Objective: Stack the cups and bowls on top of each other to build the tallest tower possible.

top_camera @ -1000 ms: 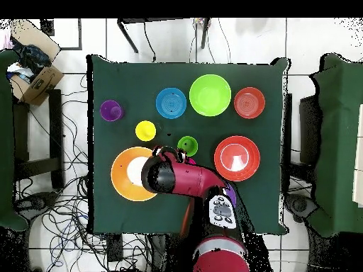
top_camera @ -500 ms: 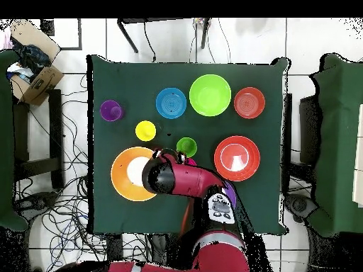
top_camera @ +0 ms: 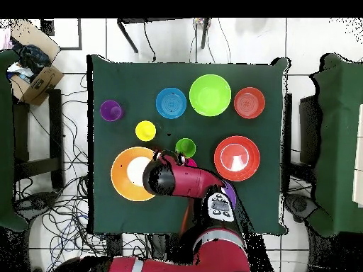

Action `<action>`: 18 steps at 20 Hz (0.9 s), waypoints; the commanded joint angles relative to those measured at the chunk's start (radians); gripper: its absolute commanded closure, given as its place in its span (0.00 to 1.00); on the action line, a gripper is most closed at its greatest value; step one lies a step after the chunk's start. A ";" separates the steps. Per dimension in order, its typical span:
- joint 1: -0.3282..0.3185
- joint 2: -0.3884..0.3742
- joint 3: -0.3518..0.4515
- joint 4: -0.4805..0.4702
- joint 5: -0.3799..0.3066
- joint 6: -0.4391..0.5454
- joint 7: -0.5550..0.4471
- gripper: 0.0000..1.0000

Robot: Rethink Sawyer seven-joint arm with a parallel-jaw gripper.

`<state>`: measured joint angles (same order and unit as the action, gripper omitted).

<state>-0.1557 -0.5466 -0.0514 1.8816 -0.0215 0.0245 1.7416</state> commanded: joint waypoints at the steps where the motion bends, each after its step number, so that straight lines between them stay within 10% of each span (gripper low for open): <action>1: -0.032 0.007 0.105 -0.020 -0.062 -0.026 0.095 0.00; 18: -0.008 0.027 0.101 -0.016 -0.064 -0.073 0.117 0.00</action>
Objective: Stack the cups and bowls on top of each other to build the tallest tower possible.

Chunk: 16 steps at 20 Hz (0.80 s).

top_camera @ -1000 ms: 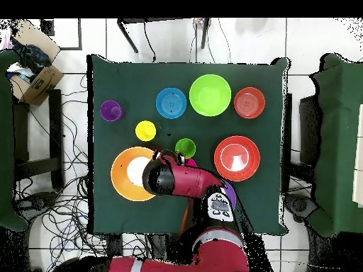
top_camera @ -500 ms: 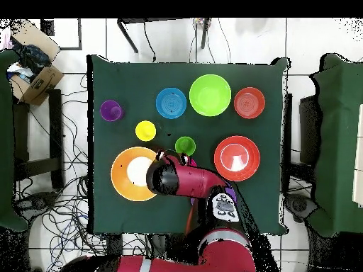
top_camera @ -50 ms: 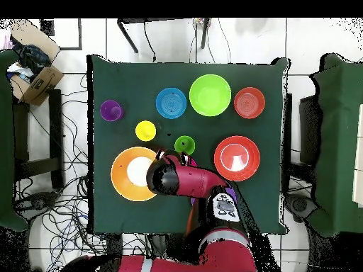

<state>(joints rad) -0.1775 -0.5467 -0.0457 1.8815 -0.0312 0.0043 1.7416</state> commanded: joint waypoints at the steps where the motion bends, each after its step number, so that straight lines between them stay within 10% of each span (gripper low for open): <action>1: 0.016 0.027 0.093 -0.016 -0.054 -0.053 0.118 0.00; 16: 0.020 0.024 0.077 -0.013 -0.062 -0.036 0.102 0.00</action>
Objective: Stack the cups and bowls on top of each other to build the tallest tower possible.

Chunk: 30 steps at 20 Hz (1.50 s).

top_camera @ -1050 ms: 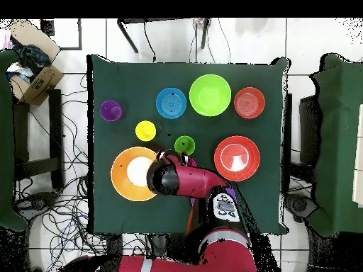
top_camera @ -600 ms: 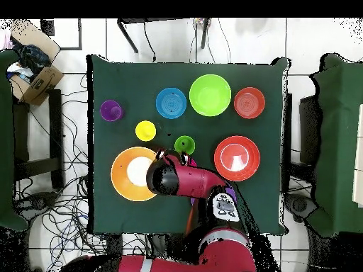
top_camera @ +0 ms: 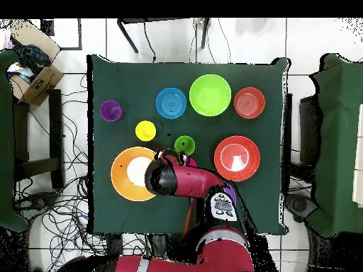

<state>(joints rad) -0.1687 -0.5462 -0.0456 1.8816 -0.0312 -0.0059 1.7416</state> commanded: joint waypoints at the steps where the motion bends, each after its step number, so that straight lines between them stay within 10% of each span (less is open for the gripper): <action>1: 0.011 0.024 0.078 -0.012 -0.064 -0.028 0.101 0.00; 30: 0.130 0.087 -0.013 0.004 -0.039 -0.131 0.149 0.00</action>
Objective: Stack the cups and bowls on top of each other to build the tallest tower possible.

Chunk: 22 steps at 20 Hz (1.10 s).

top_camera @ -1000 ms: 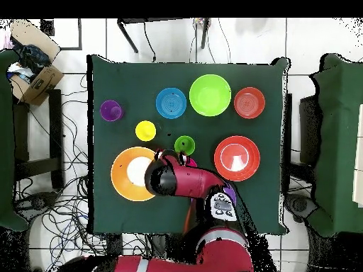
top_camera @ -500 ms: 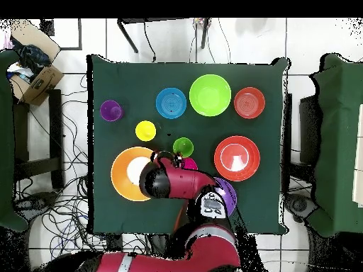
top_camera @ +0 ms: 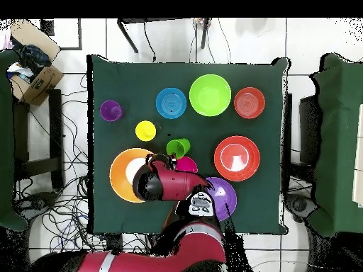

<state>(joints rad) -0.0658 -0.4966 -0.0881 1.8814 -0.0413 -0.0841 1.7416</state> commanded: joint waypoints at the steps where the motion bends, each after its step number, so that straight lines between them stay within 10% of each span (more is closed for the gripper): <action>1: 0.027 0.040 0.028 0.004 -0.030 -0.056 0.149 0.00; 22: 0.012 0.053 0.002 -0.028 -0.040 -0.048 0.117 0.00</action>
<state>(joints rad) -0.0521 -0.4940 -0.1327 1.8812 -0.0413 -0.1231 1.7416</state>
